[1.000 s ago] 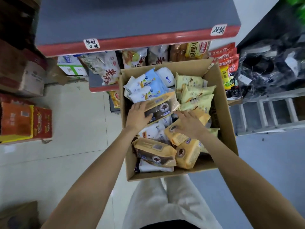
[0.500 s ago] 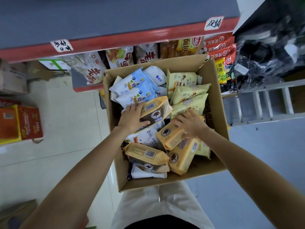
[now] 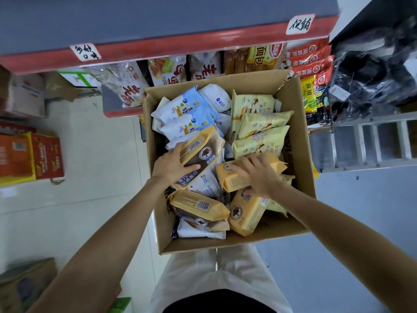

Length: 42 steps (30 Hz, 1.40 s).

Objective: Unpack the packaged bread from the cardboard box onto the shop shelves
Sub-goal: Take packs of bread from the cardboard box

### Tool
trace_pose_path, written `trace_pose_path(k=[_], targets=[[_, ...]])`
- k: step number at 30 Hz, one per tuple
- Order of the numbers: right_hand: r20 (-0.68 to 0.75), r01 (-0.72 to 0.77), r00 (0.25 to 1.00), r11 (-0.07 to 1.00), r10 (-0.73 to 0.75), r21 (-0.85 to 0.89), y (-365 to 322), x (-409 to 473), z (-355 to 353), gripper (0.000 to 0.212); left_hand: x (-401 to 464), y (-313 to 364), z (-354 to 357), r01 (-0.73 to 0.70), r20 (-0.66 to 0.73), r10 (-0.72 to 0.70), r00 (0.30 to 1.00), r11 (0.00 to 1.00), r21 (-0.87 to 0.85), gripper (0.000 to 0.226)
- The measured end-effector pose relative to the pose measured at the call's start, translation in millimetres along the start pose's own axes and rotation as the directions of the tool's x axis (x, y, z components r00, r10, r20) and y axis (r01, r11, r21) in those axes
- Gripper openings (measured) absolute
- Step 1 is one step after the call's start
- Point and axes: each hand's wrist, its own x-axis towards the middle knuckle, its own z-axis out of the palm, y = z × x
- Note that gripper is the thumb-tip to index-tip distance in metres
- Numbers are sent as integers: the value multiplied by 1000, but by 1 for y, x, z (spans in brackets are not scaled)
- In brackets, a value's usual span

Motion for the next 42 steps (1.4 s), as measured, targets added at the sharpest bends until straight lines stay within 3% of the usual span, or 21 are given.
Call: trace_pose_path(k=[4,7,11,13,14,16,18,19,20,22,26,30,33,36,39,42], targets=[[-77,-134,988,990,131,-40,-15,8,3,88,-5,-1,-3,59,-18,-60,998,998,-29,81],[-108,-178,978,984,177,2,-3,11,0,84,-9,-5,-10,144,20,-143,989,953,-267,79],[-192,-259,935,945,297,199,18,-13,1,73,-24,-15,-23,237,98,-240,966,669,-704,79],[-131,-290,917,856,376,428,30,-30,-12,70,-34,-17,-32,231,125,-230,965,522,-821,67],[-91,-309,895,755,436,578,36,-38,-20,68,-39,-16,-38,207,114,-219,969,472,-857,57],[40,-284,846,387,532,877,43,-58,-49,58,-47,-14,-50,164,82,-215,973,402,-901,45],[121,-110,840,-53,529,993,43,-78,-80,42,-54,-10,-60,122,50,-202,978,360,-925,50],[146,-42,842,-208,520,977,40,-88,-94,35,-57,-8,-65,106,40,-192,981,350,-931,53],[156,16,850,-320,503,947,37,-96,-106,31,-59,-5,-70,88,27,-179,983,344,-935,54],[142,91,849,-406,509,909,30,-110,-129,25,-64,3,-82,36,-16,-143,990,356,-934,60],[38,194,842,-368,538,909,24,-128,-158,21,-71,22,-106,-89,-125,-43,991,477,-874,91],[-108,297,786,-220,608,929,34,-143,-184,37,-84,54,-131,-191,-241,-12,970,574,-796,74],[-192,377,704,-130,683,917,56,-156,-206,47,-91,84,-156,-290,-378,-5,926,632,-719,77],[-345,417,677,47,650,908,88,-181,-233,47,-101,119,-190,-362,-489,26,872,707,-608,61],[-516,468,676,234,526,852,119,-215,-270,38,-118,154,-229,-418,-564,104,819,782,-463,53],[-667,489,590,455,455,744,140,-249,-310,47,-141,188,-272,-457,-621,173,765,825,-333,60]])
